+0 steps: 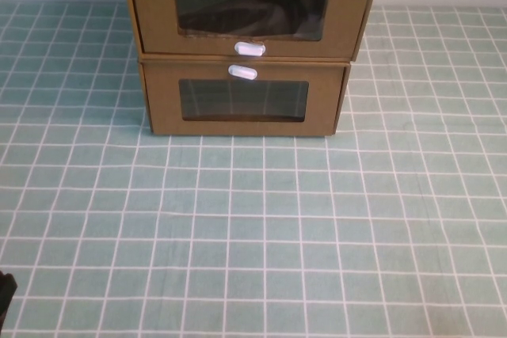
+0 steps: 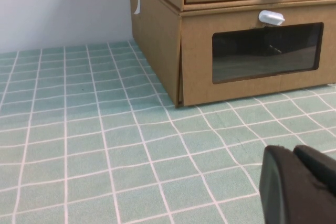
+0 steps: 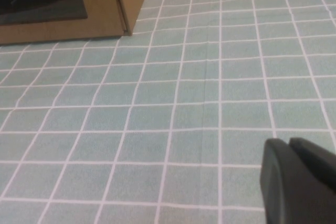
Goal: Close the shoe box
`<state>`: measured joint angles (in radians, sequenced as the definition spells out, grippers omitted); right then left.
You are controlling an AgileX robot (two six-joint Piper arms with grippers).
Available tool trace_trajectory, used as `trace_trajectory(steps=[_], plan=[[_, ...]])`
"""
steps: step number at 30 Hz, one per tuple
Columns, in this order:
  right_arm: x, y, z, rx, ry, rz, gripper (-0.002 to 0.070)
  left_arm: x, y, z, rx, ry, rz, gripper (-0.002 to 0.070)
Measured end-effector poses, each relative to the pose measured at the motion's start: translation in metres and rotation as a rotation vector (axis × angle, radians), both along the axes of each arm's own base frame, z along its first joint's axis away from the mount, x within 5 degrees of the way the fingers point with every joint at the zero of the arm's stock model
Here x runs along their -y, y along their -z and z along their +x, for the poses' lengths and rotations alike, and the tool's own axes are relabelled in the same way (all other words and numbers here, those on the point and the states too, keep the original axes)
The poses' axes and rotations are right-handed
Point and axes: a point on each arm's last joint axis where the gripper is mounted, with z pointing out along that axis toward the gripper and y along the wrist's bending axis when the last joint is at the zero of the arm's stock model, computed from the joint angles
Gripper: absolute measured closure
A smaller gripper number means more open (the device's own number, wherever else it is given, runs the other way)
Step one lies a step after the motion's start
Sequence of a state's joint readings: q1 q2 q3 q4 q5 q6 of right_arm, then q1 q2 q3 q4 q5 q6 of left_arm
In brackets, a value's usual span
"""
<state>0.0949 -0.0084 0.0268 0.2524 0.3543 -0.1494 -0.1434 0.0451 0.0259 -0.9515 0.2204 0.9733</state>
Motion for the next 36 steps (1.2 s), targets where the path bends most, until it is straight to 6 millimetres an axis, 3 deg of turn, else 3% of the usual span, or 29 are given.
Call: trace_trajectory(steps=[21,31,36], plan=[[0.000,0.000,0.000,0.001,0.000,-0.006,0.0687,-0.001,0.000,0.000,0.007,-0.008,0.009,0.0680],[0.000,0.000,0.000,0.000,0.000,-0.006,0.0687,-0.019,-0.005,0.001,0.072,-0.233,-0.006,0.0680],[0.000,0.000,0.000,0.000,0.000,-0.006,0.0687,-0.019,0.007,-0.001,-0.048,-0.237,0.035,0.0680]])
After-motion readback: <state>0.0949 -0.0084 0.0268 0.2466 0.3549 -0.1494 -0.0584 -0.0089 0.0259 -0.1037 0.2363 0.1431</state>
